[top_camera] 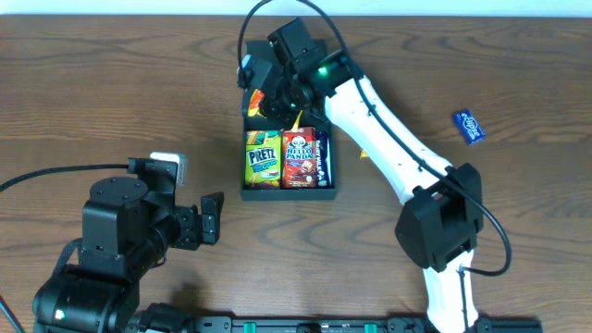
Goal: Pack container
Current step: 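Carry the orange snack bag over the black box, then lower the orange bag into the box's left side and release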
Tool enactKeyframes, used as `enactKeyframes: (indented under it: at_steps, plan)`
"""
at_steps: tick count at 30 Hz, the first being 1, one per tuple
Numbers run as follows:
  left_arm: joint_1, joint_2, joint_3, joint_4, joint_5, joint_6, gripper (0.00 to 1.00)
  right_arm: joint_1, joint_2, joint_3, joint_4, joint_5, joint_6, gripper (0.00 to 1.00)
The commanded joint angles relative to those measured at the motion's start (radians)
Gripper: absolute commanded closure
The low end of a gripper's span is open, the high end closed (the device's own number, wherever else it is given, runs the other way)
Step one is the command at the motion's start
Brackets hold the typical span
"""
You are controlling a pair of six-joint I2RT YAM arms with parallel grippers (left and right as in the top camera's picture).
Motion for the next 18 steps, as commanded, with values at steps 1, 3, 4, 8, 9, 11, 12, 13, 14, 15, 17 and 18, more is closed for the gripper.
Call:
enactKeyframes:
  at_steps: [1,3,4,8,9,11,12,13,14,15,17,18]
  plan:
    - [0.001,0.000,0.004,-0.002,0.003,0.008,0.05,0.000,0.012,0.025,-0.002,-0.067,-0.063,0.77]
    - [0.001,0.000,0.004,-0.002,0.003,0.008,0.05,0.001,0.012,0.021,-0.005,-0.068,-0.063,0.78]
    - [0.001,0.000,0.004,-0.003,0.003,0.008,0.05,0.001,0.012,0.018,-0.008,-0.068,-0.063,0.79]
    - [0.001,0.000,0.004,-0.002,0.003,0.008,0.05,0.006,0.012,-0.015,-0.009,-0.090,-0.064,0.85]
    - [0.001,0.000,0.004,-0.002,0.003,0.008,0.05,0.010,0.013,-0.021,-0.007,-0.084,-0.066,0.85]
    - [0.001,0.000,0.004,-0.003,0.003,0.008,0.05,0.020,0.020,-0.027,-0.006,-0.080,-0.092,0.85]
    - [0.001,0.000,0.004,-0.002,0.003,0.008,0.05,0.022,0.021,-0.027,-0.006,-0.080,-0.093,0.84]
    - [0.001,0.000,0.004,-0.003,0.003,0.008,0.05,0.024,0.024,-0.027,-0.006,-0.078,-0.093,0.84]
    - [0.001,0.000,0.004,-0.003,0.003,0.008,0.05,0.026,0.026,-0.027,-0.008,-0.071,-0.093,0.83]
    - [0.001,0.000,0.004,-0.002,0.003,0.008,0.05,0.028,0.031,-0.027,-0.009,-0.066,-0.093,0.82]
    - [0.001,0.000,0.004,-0.002,0.003,0.008,0.05,0.032,0.035,-0.027,-0.015,-0.065,-0.093,0.79]
    - [0.001,0.000,0.004,-0.003,0.003,0.008,0.05,0.034,0.037,-0.027,-0.020,-0.065,-0.093,0.79]
